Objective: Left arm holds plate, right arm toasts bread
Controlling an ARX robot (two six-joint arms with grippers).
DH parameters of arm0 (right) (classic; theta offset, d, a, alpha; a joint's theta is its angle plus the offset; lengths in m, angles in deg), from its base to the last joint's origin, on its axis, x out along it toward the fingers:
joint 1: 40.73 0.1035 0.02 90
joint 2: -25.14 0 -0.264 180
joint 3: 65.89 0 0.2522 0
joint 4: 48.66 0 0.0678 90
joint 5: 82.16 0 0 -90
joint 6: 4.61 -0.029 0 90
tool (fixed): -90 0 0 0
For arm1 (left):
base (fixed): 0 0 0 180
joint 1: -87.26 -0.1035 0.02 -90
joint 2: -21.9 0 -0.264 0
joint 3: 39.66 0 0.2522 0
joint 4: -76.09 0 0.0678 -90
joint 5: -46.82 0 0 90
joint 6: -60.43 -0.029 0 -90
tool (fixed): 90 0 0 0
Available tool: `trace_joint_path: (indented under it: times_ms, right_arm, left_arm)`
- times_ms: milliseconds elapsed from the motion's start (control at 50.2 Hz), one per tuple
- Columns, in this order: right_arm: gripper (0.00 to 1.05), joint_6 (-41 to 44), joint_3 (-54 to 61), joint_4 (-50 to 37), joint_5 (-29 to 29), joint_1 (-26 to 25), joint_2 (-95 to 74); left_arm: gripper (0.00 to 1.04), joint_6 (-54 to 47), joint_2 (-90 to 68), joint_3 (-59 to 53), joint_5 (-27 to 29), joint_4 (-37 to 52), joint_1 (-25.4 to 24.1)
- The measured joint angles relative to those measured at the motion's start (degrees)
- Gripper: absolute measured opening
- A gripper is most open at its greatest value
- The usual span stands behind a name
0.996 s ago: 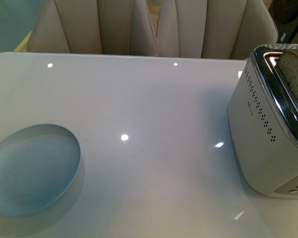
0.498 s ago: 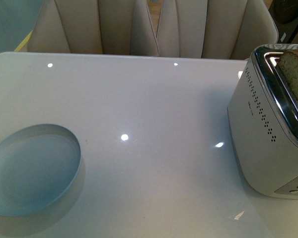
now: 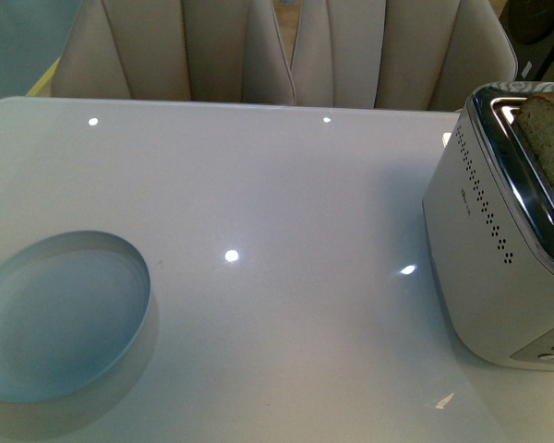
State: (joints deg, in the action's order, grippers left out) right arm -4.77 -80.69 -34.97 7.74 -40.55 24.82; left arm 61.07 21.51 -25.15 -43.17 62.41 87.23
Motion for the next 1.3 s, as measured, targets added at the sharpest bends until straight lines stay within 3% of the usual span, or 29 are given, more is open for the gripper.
trace_joint_path:
  times_ms: [179,438,658,1295]
  right_arm:
    - [0.96,0.0,0.0,0.0,0.0,0.0,0.0]
    - [0.96,0.0,0.0,0.0,0.0,0.0,0.0]
    - [0.96,0.0,0.0,0.0,0.0,0.0,0.0]
    - [0.96,0.0,0.0,0.0,0.0,0.0,0.0]
  left_arm:
    - [0.04,0.0,0.0,0.0,0.0,0.0,0.0]
    - [0.64,0.0,0.0,0.0,0.0,0.0,0.0]
    - [0.98,0.0,0.0,0.0,0.0,0.0,0.0]
    - [0.98,-0.1,0.0,0.0,0.0,0.0,0.0]
